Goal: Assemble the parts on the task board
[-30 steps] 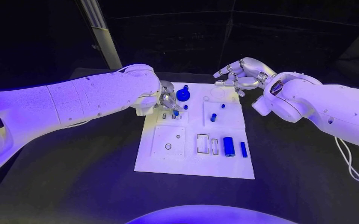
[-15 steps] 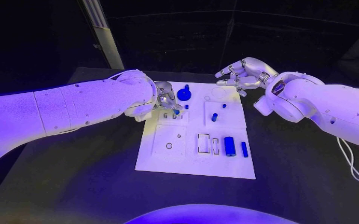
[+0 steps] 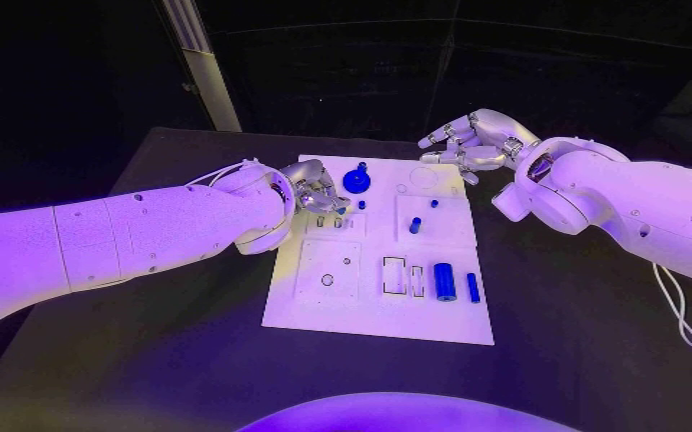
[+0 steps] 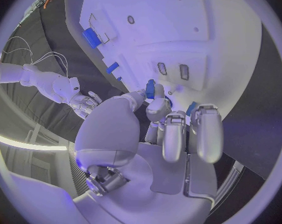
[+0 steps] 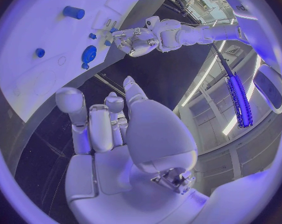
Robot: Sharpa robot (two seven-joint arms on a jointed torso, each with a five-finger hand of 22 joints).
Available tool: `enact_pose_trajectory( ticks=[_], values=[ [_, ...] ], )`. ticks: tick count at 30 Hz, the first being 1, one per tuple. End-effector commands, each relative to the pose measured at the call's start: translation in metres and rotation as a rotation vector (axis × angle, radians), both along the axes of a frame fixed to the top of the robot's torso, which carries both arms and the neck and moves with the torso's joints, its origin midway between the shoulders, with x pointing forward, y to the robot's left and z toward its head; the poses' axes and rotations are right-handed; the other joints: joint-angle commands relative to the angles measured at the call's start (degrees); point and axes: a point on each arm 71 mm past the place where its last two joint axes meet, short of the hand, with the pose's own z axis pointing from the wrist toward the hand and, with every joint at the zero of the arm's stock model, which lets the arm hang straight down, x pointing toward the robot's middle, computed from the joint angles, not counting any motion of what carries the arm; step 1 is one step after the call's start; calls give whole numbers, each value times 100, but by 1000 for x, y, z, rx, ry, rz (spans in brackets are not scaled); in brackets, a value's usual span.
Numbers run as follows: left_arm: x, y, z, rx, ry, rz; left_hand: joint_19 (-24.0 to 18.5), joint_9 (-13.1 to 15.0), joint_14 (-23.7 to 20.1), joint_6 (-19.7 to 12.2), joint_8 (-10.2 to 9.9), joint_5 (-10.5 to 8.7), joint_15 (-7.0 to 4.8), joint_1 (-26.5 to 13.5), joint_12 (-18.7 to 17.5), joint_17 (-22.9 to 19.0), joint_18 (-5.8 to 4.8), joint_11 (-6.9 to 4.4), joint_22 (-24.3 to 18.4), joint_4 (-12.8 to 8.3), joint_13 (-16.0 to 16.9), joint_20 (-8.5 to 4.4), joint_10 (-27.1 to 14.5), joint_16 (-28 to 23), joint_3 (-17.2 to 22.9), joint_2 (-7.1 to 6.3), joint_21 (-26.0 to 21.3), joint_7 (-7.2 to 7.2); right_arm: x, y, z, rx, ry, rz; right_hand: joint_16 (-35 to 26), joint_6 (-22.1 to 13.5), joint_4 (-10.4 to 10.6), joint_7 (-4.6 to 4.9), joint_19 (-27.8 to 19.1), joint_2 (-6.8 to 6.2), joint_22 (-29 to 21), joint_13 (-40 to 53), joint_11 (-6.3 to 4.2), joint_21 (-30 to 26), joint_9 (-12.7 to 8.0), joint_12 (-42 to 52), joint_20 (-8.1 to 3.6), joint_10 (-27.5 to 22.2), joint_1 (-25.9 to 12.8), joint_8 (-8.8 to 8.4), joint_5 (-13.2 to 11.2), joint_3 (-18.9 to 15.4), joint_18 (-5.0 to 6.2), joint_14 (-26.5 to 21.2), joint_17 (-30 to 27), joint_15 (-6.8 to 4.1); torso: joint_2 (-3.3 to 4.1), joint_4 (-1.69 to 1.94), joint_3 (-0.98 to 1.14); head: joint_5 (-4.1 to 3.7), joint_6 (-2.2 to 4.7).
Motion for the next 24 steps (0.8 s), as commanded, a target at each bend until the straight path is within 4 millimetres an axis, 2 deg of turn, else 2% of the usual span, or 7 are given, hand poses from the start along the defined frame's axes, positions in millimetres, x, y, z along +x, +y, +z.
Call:
enact_pose_trajectory(
  ticks=[1,6,11,14,24],
  values=[
    [0,-1,6,-34,-126,-26,39,0,595,-10,28,-11,0,-6,29,1509,-70,-31,176,-1073,1,-13,61,18,1113,-59,25,-47,0,-1,1,2,-4,6,-9,21,10,-15,-1,9,-2,-4,-17,-33,-4,-6,-39,30,-66,18,26,-38,69,189,-5,-22,9,-7,-3,17,-11],
    [-2,-1,0,-12,-88,-42,35,-4,595,-10,23,-15,-1,-9,23,1509,-69,-31,168,-1078,-7,-15,62,18,1116,-77,21,-47,1,-1,1,2,-4,6,-9,21,19,-16,0,16,-5,-5,-17,-35,-4,-4,-39,31,-79,20,27,-46,69,190,-3,-22,9,-17,6,34,-33],
    [-3,0,-6,14,-47,-55,28,-7,595,-7,19,-18,-1,-11,18,1509,-65,-32,151,-1083,-13,-16,64,18,1116,-91,13,-48,1,0,1,2,-4,7,-12,21,27,-16,1,23,-4,-9,-18,-35,-4,-5,-39,30,-89,21,29,-52,69,190,-6,-21,13,-23,0,25,-42],
    [-2,0,-9,29,-26,-57,24,-9,595,-6,18,-20,-1,-15,12,1509,-63,-32,142,-1083,-21,-16,62,18,1115,-97,8,-49,1,1,1,2,-3,10,-12,21,27,-16,1,23,-4,-9,-18,-35,-4,-5,-39,30,-89,21,29,-52,69,190,-6,-21,14,-28,4,31,-56],
    [0,2,-15,71,29,-58,21,-13,595,1,15,-25,1,-25,6,1509,-62,-31,135,-1082,-28,-17,63,18,1109,-112,5,-51,1,1,1,4,-7,10,-14,20,33,-16,-1,28,-12,-12,-17,-40,-4,-6,-38,29,-98,22,31,-56,70,190,-7,-21,11,-12,6,19,-93]
  ],
)
